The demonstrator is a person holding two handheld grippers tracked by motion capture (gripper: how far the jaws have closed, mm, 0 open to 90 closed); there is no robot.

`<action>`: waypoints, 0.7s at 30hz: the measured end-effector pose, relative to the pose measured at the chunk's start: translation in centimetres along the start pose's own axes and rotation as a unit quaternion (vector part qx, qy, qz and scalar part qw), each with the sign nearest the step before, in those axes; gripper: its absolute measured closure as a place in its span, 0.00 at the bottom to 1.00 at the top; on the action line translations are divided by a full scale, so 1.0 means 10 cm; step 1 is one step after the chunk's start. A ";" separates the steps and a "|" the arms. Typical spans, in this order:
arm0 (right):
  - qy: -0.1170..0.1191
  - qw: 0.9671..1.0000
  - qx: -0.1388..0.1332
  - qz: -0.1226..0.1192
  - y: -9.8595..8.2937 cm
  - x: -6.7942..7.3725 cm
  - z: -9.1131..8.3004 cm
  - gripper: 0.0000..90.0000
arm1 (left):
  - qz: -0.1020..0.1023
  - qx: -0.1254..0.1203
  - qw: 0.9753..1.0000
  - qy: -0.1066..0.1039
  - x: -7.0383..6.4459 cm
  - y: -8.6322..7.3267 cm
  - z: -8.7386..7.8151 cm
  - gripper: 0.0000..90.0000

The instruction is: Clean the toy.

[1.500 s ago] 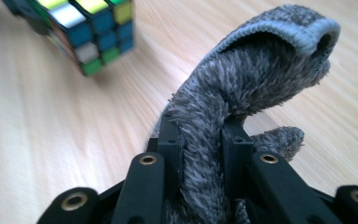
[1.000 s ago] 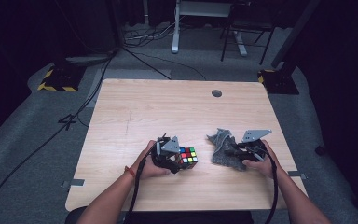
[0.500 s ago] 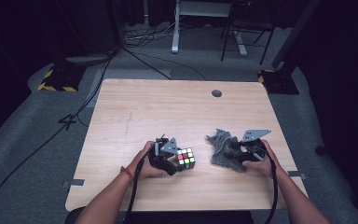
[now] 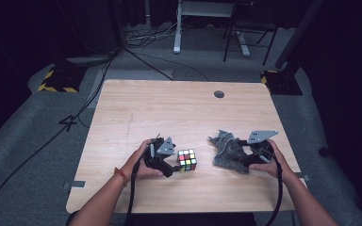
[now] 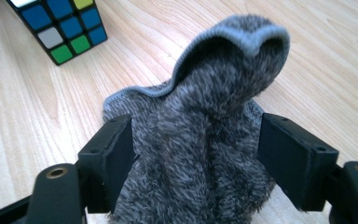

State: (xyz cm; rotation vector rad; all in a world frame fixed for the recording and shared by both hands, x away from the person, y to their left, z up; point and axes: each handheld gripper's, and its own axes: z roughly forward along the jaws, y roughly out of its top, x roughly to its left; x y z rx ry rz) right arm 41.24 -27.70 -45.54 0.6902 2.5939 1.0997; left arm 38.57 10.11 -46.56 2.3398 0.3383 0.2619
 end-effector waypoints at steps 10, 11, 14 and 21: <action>-0.014 1.000 0.005 0.002 -0.12 0.04 -0.14 0.30 | -0.013 0.018 0.999 0.039 -0.03 -0.27 -0.27 0.18; -0.016 1.000 0.005 0.002 -0.15 0.04 -0.15 0.30 | -0.017 0.021 0.999 0.042 -0.03 -0.30 -0.29 0.18; -0.023 1.000 0.009 0.006 -0.22 0.04 -0.19 0.30 | -0.018 0.026 0.998 0.055 -0.04 -0.39 -0.36 0.18; -0.047 0.999 0.019 0.010 -0.41 0.04 -0.29 0.28 | -0.041 0.034 0.996 0.076 -0.03 -0.65 -0.51 0.18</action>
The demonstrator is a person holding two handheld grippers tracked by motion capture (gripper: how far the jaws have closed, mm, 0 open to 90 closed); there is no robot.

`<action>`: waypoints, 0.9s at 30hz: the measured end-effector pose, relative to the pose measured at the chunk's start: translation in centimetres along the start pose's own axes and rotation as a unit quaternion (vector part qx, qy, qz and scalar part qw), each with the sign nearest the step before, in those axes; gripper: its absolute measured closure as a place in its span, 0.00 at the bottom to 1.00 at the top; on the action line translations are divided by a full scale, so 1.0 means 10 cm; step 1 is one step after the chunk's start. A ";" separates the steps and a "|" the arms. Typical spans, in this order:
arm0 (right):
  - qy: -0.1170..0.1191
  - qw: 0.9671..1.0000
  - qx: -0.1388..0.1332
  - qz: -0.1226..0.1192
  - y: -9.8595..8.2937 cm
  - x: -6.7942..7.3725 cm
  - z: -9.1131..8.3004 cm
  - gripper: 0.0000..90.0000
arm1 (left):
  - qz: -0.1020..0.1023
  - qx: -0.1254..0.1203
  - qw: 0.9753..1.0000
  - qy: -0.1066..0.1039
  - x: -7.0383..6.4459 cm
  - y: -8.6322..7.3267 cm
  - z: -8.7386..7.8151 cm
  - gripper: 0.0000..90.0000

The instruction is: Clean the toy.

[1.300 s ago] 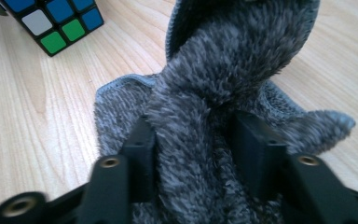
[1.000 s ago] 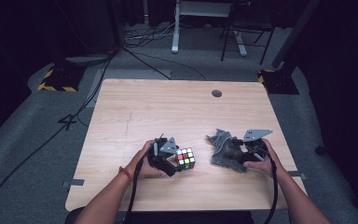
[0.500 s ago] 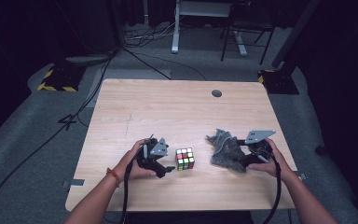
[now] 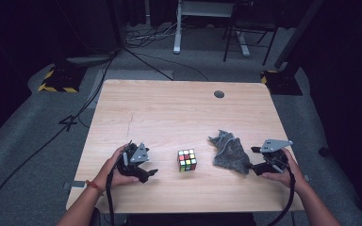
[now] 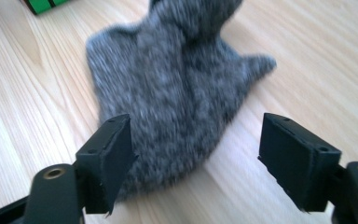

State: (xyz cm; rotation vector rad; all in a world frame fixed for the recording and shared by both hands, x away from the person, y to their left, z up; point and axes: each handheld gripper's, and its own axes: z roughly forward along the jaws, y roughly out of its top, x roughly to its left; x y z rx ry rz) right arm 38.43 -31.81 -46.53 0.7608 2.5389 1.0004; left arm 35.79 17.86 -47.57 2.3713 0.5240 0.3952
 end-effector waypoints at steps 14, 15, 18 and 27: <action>-0.027 0.998 -0.005 0.050 -0.51 -0.02 -0.19 0.28 | -0.068 0.002 0.998 0.010 0.16 -0.43 -0.20 0.20; -0.030 0.998 -0.006 0.055 -0.54 -0.02 -0.20 0.28 | -0.071 0.003 0.997 0.011 0.16 -0.45 -0.20 0.20; -0.040 0.996 -0.006 0.078 -0.66 -0.05 -0.23 0.27 | -0.084 0.006 0.996 0.010 0.18 -0.49 -0.21 0.20; -0.070 0.989 -0.023 0.125 -0.85 -0.11 -0.30 0.25 | -0.119 -0.007 0.993 0.002 0.16 -0.67 -0.20 0.19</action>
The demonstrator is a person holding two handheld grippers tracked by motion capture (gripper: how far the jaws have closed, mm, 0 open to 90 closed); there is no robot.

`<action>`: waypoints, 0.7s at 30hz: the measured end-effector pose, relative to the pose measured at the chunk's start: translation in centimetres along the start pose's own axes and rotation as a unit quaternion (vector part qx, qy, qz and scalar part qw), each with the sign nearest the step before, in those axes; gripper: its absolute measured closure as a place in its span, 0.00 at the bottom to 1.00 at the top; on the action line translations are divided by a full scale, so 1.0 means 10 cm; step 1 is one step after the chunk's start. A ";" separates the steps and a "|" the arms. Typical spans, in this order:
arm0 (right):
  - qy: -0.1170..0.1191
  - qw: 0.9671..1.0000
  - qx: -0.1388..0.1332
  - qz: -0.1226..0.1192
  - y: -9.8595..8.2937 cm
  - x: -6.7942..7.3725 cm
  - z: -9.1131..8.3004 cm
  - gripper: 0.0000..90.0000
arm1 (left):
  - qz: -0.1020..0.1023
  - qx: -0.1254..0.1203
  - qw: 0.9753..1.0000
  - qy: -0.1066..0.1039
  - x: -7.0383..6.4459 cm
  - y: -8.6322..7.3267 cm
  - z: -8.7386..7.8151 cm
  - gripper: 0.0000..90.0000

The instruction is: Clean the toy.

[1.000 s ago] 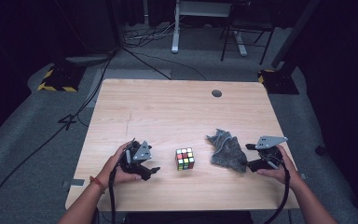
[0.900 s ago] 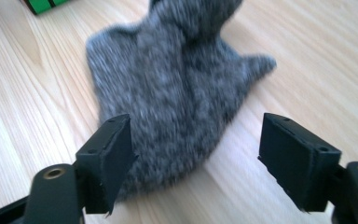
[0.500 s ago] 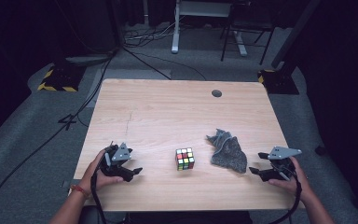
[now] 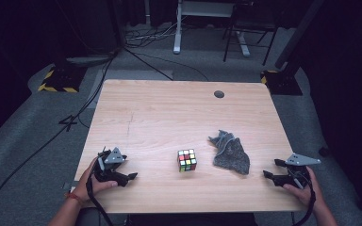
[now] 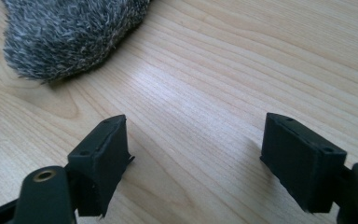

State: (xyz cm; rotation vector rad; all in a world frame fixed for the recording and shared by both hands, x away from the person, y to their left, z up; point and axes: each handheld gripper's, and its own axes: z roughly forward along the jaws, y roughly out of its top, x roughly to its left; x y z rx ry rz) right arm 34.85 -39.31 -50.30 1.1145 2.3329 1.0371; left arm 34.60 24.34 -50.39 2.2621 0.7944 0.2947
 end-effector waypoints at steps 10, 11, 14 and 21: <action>0.000 1.000 0.000 -0.001 0.00 0.00 0.00 0.25 | -0.009 0.000 1.000 0.006 -0.02 0.00 0.00 0.18; 0.000 1.000 0.000 -0.001 0.00 0.00 0.00 0.25 | -0.009 0.001 1.000 0.006 -0.02 0.00 0.00 0.18; 0.000 1.000 0.000 -0.001 0.00 0.00 0.00 0.25 | -0.009 0.001 1.000 0.006 -0.02 0.00 0.00 0.18; -0.002 1.000 -0.001 0.001 0.00 0.00 0.00 0.25 | -0.010 0.000 1.000 0.007 -0.02 0.00 0.00 0.18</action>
